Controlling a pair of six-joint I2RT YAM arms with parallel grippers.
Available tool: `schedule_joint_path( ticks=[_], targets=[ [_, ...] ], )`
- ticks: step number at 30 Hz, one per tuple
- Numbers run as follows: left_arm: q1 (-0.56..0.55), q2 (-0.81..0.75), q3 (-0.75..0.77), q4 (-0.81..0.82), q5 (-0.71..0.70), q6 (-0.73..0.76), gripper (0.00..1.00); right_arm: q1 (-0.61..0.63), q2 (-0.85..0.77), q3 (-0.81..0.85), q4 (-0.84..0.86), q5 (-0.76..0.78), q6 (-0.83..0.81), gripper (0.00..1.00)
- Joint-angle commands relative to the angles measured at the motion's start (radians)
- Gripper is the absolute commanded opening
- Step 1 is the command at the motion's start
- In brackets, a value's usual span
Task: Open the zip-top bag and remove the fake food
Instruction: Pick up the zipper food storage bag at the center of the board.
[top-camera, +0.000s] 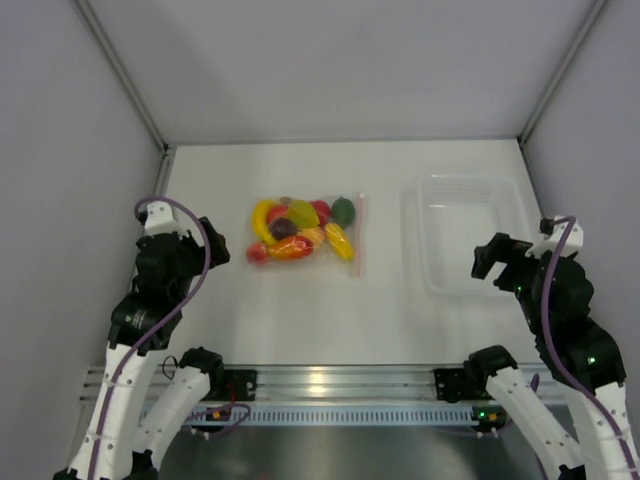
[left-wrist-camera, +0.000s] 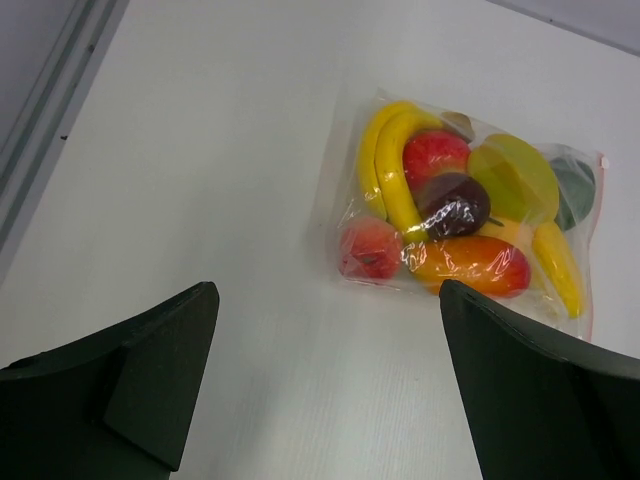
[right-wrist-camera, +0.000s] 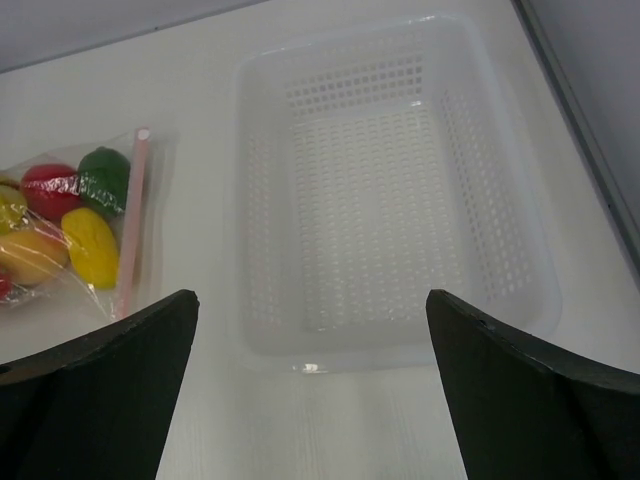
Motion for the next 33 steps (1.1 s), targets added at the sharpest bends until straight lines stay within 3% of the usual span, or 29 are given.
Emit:
schedule_joint_path(
  ticks=[1,4,8,14,16,18,19,20,28,33],
  targets=[
    [0.005,0.004,0.010,0.048,-0.025,-0.001,0.99,-0.014,0.027,0.007,0.023,-0.004,-0.001,0.99],
    [0.005,0.006,0.012,0.048,-0.050,-0.018,0.99,-0.014,0.013,-0.005,0.035,0.019,0.048,0.99],
    [0.005,0.021,0.043,0.048,-0.030,-0.053,0.99,-0.012,-0.042,-0.023,0.098,-0.116,0.098,1.00],
    [0.004,0.180,0.136,0.048,0.142,-0.152,0.98,-0.014,-0.053,-0.037,0.106,-0.147,0.102,0.99],
    [-0.009,0.297,0.177,0.047,0.157,-0.183,0.99,-0.014,-0.063,-0.056,0.124,-0.157,0.110,0.99],
    [-0.091,0.421,0.213,0.048,0.081,-0.187,0.99,-0.012,-0.074,-0.069,0.144,-0.190,0.121,1.00],
    [-0.134,0.467,0.242,0.047,-0.036,-0.175,0.99,-0.012,-0.076,-0.082,0.152,-0.199,0.130,0.99],
    [-0.232,0.515,0.292,0.042,-0.091,-0.168,0.99,-0.012,-0.076,-0.085,0.160,-0.213,0.133,0.99],
    [-0.622,1.016,0.608,-0.044,-0.391,-0.104,0.99,-0.015,-0.057,-0.115,0.160,-0.245,0.151,0.99],
    [-0.733,1.247,0.737,-0.068,-0.490,-0.078,0.99,-0.014,-0.079,-0.126,0.135,-0.243,0.142,0.99]
  ],
)
